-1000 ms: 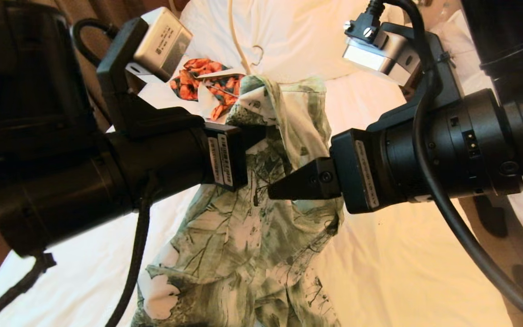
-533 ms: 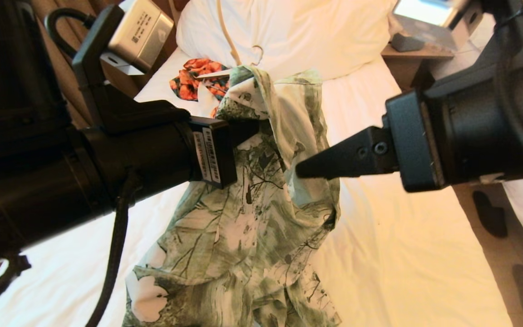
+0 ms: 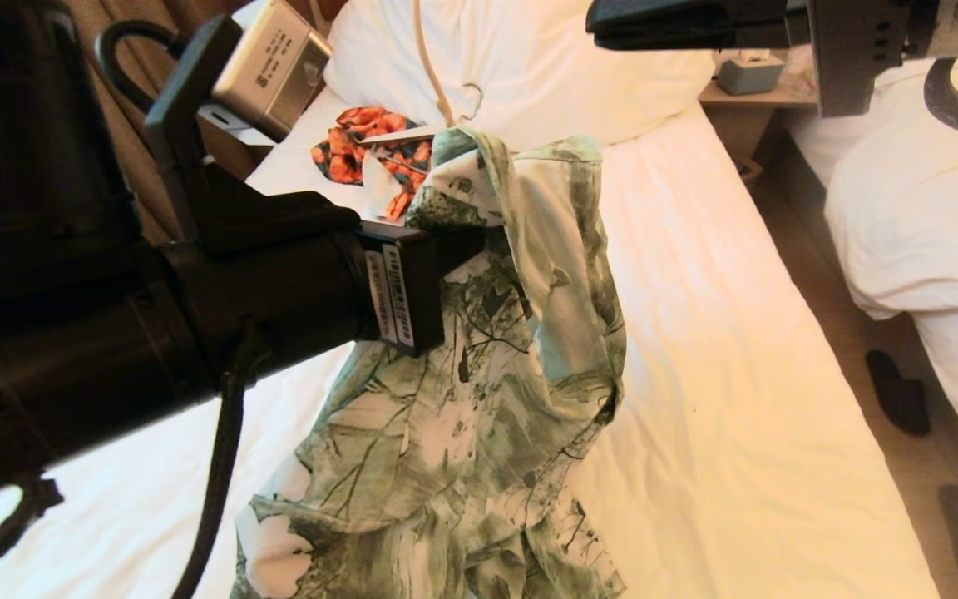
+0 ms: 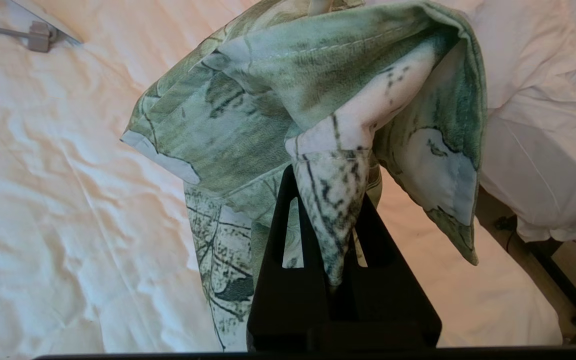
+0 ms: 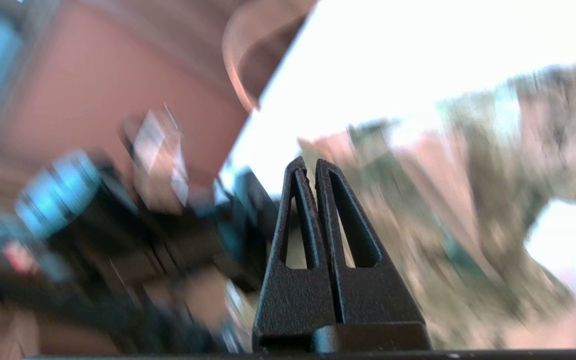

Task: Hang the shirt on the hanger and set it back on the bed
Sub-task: Take the clothes hanger out of the clothes

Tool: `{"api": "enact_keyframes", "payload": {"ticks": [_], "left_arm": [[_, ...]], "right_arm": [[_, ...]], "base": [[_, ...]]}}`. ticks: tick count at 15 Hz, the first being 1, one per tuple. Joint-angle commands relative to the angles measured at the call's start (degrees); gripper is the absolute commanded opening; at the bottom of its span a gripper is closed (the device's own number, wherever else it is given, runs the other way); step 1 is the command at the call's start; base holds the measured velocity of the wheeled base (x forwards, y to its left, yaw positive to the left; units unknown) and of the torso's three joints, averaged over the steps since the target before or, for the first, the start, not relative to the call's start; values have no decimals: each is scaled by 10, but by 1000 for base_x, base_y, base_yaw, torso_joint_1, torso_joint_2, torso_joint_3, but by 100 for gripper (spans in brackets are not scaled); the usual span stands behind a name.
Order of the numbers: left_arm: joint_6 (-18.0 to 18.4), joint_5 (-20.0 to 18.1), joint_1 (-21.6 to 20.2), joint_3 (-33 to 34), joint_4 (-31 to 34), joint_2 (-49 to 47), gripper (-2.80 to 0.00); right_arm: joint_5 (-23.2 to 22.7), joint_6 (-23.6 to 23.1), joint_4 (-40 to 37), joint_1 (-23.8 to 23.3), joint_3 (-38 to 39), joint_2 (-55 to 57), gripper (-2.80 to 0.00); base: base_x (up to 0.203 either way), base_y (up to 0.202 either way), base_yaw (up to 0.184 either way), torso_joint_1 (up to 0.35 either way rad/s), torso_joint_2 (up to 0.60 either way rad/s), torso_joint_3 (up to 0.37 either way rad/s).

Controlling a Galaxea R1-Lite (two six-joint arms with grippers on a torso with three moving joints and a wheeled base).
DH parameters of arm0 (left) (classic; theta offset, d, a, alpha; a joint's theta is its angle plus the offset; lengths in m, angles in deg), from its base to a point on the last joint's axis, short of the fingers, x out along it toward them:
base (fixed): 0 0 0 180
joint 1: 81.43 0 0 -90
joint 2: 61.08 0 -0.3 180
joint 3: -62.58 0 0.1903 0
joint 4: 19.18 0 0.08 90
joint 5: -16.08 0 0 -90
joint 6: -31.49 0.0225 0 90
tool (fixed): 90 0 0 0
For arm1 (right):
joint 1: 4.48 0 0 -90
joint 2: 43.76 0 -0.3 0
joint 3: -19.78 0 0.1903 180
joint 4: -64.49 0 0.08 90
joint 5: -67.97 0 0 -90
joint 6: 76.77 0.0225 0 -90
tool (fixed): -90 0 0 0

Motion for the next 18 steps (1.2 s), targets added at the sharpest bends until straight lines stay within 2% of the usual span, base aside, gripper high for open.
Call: {"api": "enact_keyframes", "payload": {"ticks": [1,3,5,6,7,11,15,18], "left_arm": [[0,1,1,-1,-1,-17,-280],[1,4,15,-8,-2,-39,-280],[1,3,18,-13,-2,-53,-280],[2,4,18,-15,-2,-60,-280],[2,4,18,-15,-2,-64,-280],[2,5,24,-21,-2,-69,-280],[2,4,25,-21,-2,-66,-280],[2,3,26,-21,-3,-67,-280]], "right_arm": [[12,16,24,1,-2,10,-280],[23,41,27,-1,0,11,-280],[24,47,28,-18,1,19,-280],[24,62,30,-21,1,22,0],[25,85,43,-23,1,23,0],[24,124,63,-29,4,44,0],[24,126,71,-29,4,62,0],[22,126,115,-29,4,80,0]], "base": [[0,0,0,0,0,0],[0,0,0,0,0,0],[0,0,0,0,0,0],[0,0,0,0,0,0],[0,0,0,0,0,0],[0,0,0,0,0,0],[0,0,0,0,0,0],[0,0,0,0,0,0]]}}
